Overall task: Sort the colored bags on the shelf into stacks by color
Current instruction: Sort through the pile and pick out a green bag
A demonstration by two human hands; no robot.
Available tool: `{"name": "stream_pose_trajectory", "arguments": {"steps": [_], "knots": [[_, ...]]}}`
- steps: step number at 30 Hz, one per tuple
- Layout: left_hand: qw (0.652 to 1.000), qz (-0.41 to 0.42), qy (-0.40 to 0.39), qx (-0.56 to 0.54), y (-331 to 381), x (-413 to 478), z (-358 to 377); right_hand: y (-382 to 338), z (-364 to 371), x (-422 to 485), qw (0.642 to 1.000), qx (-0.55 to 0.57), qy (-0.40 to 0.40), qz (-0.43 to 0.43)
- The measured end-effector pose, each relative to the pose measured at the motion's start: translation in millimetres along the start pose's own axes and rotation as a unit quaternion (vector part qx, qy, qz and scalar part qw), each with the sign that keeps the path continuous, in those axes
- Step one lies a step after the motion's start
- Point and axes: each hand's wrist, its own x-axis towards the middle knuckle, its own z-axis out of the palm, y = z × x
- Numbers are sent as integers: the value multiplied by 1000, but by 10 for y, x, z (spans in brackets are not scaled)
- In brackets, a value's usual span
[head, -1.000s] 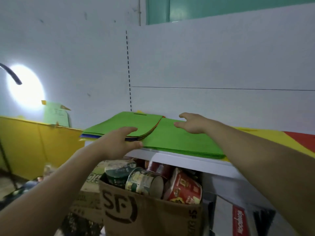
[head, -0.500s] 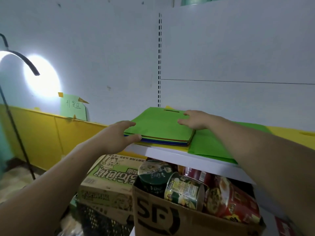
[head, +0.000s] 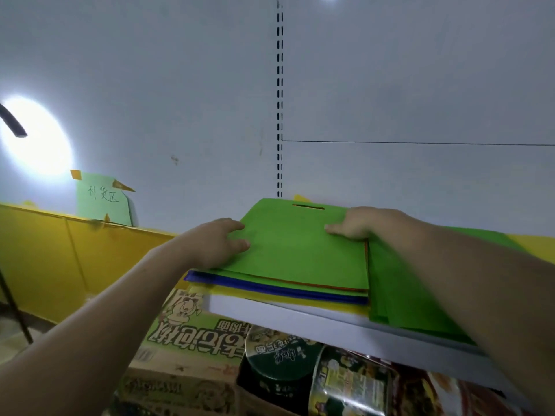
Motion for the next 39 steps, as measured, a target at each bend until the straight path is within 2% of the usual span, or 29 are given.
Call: {"name": "stream_pose_trajectory", "arguments": {"steps": [5, 10, 13, 15, 17, 20, 24, 27, 32, 35, 39], "knots": [[998, 12, -63, 28, -49, 97, 47, -57, -7, -32, 999, -21, 47, 19], [998, 26, -44, 26, -74, 85, 68, -92, -2, -54, 990, -40, 130, 36], [999, 29, -33, 18, -96, 77, 93, -124, -7, -97, 981, 10, 189, 49], [999, 30, -25, 16, -116, 77, 106, -156, -27, -122, 968, 81, 230, 64], [999, 33, -19, 19, -125, 80, 110, -196, -89, -159, 943, 192, 250, 106], [999, 38, -18, 30, -125, 76, 111, -206, -195, -206, 881, 363, 225, 202], [999, 42, -13, 27, -137, 67, 109, -195, -225, -310, 824, 494, 190, 201], [999, 44, -14, 14, -145, 67, 105, -227, -202, -388, 786, 535, 238, 200], [997, 50, 6, -63, -188, 34, 62, -354, -284, -591, 760, 517, 385, 85], [985, 53, 27, -160, -278, 44, 40, -396, -380, -725, 715, 562, 415, 30], [951, 57, 65, -297, -368, 29, 5, -405, -543, -951, 648, 624, 436, -2]]}}
